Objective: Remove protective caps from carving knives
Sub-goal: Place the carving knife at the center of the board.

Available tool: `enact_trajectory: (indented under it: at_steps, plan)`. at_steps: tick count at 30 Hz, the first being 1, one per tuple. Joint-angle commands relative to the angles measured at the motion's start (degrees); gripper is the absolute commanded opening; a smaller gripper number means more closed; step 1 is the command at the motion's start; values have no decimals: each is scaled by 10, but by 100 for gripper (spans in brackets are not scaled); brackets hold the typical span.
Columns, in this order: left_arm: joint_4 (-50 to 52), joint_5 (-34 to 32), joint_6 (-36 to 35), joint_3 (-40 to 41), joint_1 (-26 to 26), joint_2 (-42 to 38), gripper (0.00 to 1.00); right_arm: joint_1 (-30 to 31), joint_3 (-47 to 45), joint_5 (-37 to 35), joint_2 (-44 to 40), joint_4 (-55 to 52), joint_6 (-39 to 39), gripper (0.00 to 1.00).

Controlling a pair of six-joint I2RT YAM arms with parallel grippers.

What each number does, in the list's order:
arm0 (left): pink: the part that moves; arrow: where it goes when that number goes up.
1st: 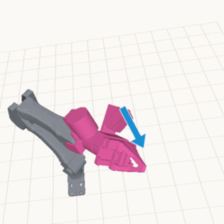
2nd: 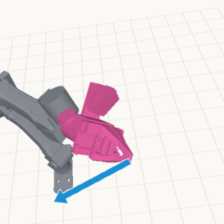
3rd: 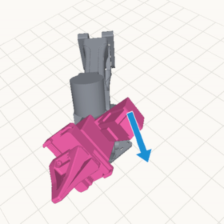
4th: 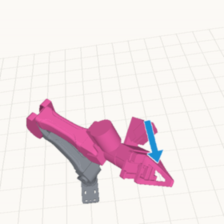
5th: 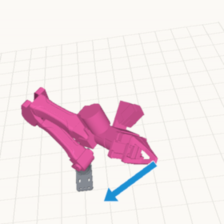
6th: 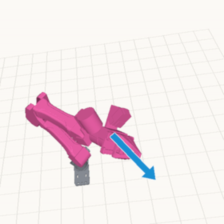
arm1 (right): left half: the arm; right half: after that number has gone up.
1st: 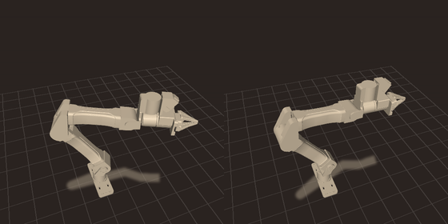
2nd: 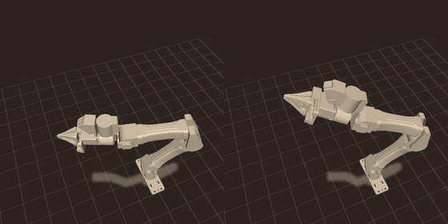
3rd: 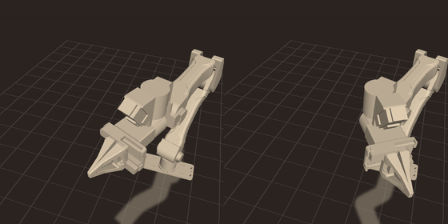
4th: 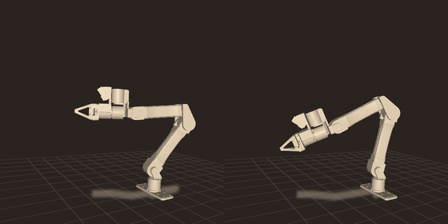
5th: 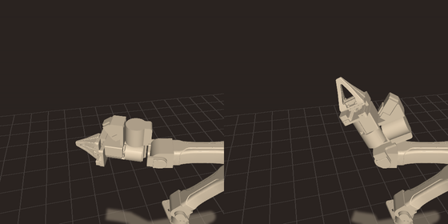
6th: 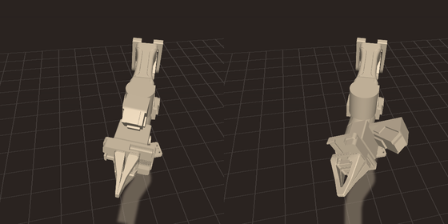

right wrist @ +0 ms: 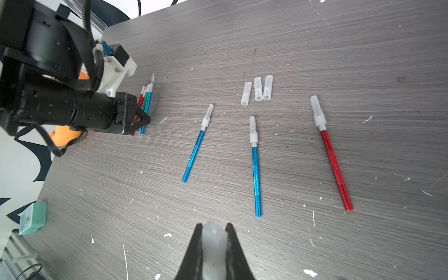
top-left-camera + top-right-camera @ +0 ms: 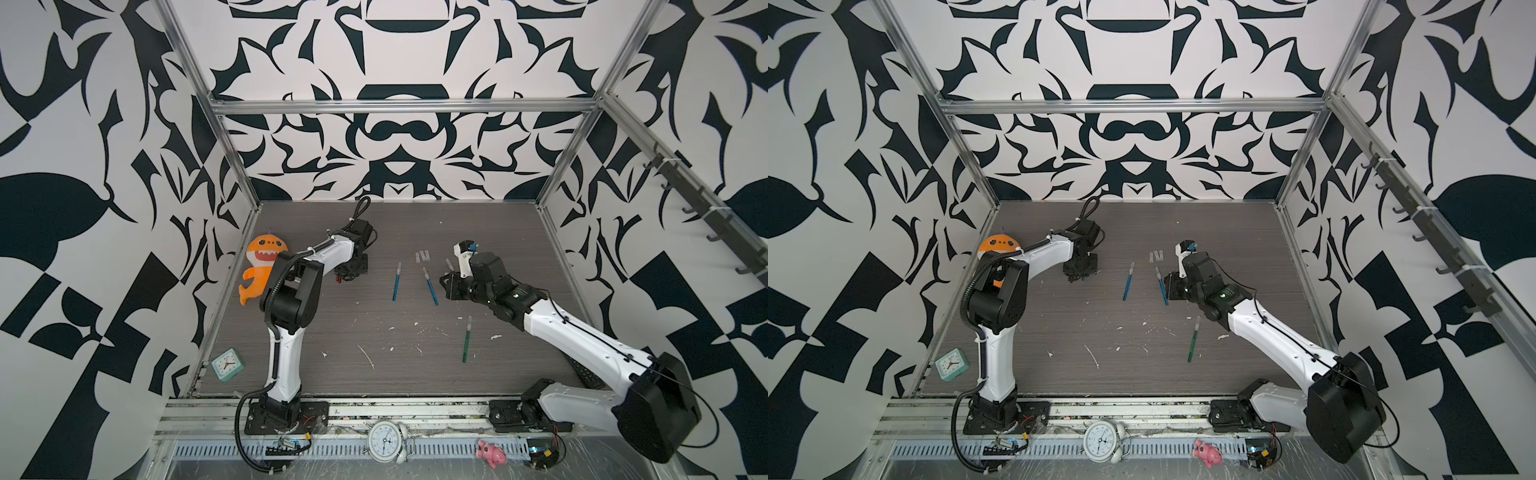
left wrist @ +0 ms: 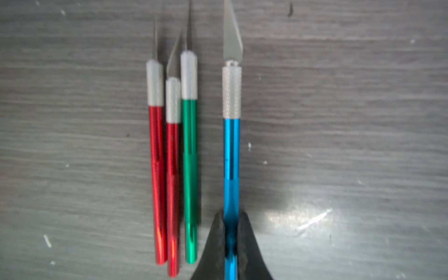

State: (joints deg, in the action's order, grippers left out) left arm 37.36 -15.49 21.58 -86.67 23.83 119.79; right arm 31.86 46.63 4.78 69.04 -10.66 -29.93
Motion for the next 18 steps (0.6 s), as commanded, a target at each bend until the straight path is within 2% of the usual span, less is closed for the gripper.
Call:
enact_trajectory:
  at_steps: [1, 7, 18]
  plan:
    - [18, -1, -14, -10, -3, 24, 0, 2, -5, -10, -11, 26, 8, 0]
    - [39, -6, -20, -28, -5, 43, 1, 3, -4, -10, -6, 27, 8, 0]
    - [56, -16, -16, -29, -6, 39, 21, 2, -6, -8, -4, 28, 7, 0]
